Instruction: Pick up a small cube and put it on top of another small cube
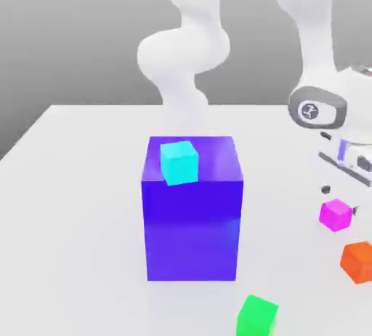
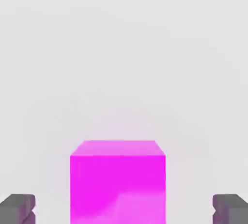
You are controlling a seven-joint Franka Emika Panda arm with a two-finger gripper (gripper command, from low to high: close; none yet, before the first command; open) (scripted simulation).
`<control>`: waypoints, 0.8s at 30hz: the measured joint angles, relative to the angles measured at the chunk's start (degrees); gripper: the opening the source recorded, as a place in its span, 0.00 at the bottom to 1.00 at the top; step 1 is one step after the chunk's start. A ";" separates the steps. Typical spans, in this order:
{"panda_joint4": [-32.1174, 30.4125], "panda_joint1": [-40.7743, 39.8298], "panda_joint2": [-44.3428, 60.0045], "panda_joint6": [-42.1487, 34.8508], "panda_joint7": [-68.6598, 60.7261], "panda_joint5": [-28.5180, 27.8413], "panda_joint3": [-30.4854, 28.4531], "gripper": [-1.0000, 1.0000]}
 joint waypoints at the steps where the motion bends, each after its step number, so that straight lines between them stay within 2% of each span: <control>1: 0.22 0.62 1.09 0.88 0.41 -0.50 -0.73 0.00; 8: 0.18 0.52 0.89 0.61 0.46 -0.59 -0.63 0.00; 14: -2.16 -2.87 -10.29 -8.14 -5.47 7.29 4.53 0.00; 17: 1.12 -7.44 -11.09 -12.34 -7.39 10.01 1.04 0.00; 24: 12.24 -20.98 -8.84 -21.25 -10.24 14.20 -11.33 0.00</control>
